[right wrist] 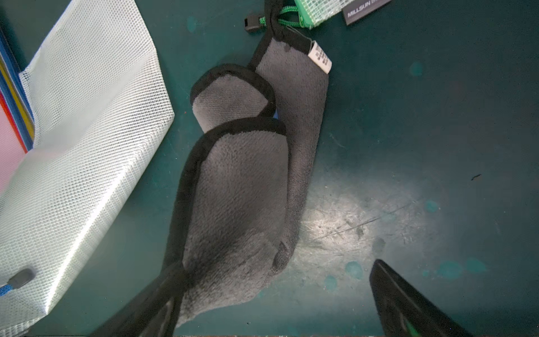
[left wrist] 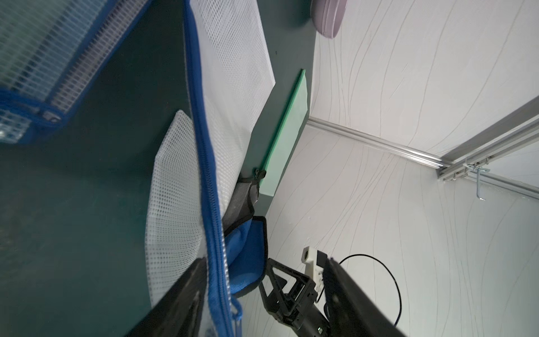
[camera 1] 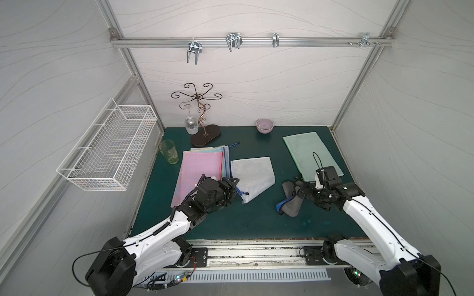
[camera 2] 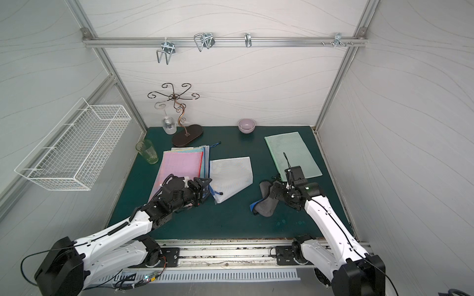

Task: Wipe the document bag
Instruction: Adjust the document bag at the center of the board, then pick up the cleaning item at the center of the board.

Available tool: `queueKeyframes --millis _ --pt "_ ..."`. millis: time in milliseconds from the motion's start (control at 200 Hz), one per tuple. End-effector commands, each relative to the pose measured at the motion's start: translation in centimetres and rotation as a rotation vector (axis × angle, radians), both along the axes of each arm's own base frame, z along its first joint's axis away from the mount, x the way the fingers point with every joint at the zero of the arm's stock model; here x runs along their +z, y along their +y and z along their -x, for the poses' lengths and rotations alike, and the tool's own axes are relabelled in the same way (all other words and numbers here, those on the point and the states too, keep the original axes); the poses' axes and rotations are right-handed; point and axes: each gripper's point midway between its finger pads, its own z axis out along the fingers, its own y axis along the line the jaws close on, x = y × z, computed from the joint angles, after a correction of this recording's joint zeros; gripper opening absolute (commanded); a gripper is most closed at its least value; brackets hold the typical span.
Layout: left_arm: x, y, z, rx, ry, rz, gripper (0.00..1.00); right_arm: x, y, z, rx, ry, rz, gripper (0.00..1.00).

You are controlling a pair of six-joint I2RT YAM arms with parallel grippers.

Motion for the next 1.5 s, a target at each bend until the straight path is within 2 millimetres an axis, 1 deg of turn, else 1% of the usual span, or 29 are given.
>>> queueKeyframes --millis 0,100,135,175,220,280,345,395,495,540,665,785,865,981,1091,1161,1246,1321,1391,1496 --pt "0.2 0.4 -0.9 -0.045 -0.044 -0.123 0.67 -0.6 0.4 0.0 0.011 0.006 -0.007 0.99" --pt "-0.1 -1.7 -1.3 -0.173 -0.053 -0.170 0.67 -0.9 0.6 0.0 0.022 0.015 -0.009 0.99" --pt "-0.4 -2.4 -1.0 -0.228 -0.038 -0.196 0.68 -0.9 0.6 0.0 0.025 0.016 -0.005 0.99" --pt "-0.7 -2.7 -0.6 -0.282 -0.016 -0.242 0.68 -0.8 0.5 0.1 0.027 0.014 -0.001 0.99" --pt "-0.8 -2.6 0.1 -0.332 -0.008 -0.315 0.69 -0.8 0.3 0.1 0.028 0.009 0.009 0.99" --pt "-0.7 -1.9 0.9 -0.396 -0.007 -0.432 0.70 -0.9 0.1 0.3 0.029 0.003 0.016 0.99" --pt "-1.5 -1.0 1.7 -0.458 0.020 -0.531 0.70 -1.1 0.3 0.3 0.029 0.001 0.008 0.99" --pt "-2.6 -0.8 2.1 -0.491 0.037 -0.568 0.70 -1.3 0.5 0.2 0.025 0.005 -0.008 0.99" --pt "-5.6 0.2 3.4 -0.520 0.118 -0.641 0.70 -1.5 0.9 0.1 0.027 0.019 -0.027 0.99" --pt "-6.4 0.4 3.8 -0.523 0.129 -0.661 0.70 -1.3 1.0 0.0 0.031 0.016 -0.024 0.99" --pt "-6.9 -0.6 4.9 -0.568 0.106 -0.718 0.70 -1.2 0.9 0.0 0.034 0.006 -0.019 0.99" --pt "-8.0 -1.8 5.8 -0.616 0.093 -0.772 0.71 -1.5 1.1 0.1 0.037 0.013 -0.027 0.99" --pt "-8.7 -2.5 5.6 -0.621 0.084 -0.784 0.72 -1.7 1.2 0.1 0.035 0.017 -0.035 0.99" --pt "-9.2 -3.6 4.9 -0.620 0.066 -0.770 0.72 -1.6 1.2 0.1 0.037 0.011 -0.035 0.99" --pt "-9.6 -3.3 4.2 -0.594 0.086 -0.812 0.71 -1.4 1.2 0.0 0.039 0.001 -0.036 0.99" --pt "-9.6 -3.2 3.6 -0.556 0.082 -0.819 0.68 -1.4 1.2 0.0 0.040 0.000 -0.039 0.99" --pt "-9.5 -3.3 2.8 -0.511 0.062 -0.817 0.61 -1.4 1.2 0.1 0.040 -0.002 -0.043 0.99" --pt "-9.6 -3.9 2.2 -0.490 0.045 -0.790 0.59 -1.4 1.3 0.1 0.041 -0.005 -0.046 0.99" --pt "-9.6 -4.8 1.7 -0.482 0.021 -0.753 0.55 -1.4 1.3 0.1 0.042 -0.006 -0.045 0.99" --pt "-10.3 -5.5 1.7 -0.488 0.033 -0.721 0.53 -1.3 1.3 0.0 0.045 -0.010 -0.042 0.99"
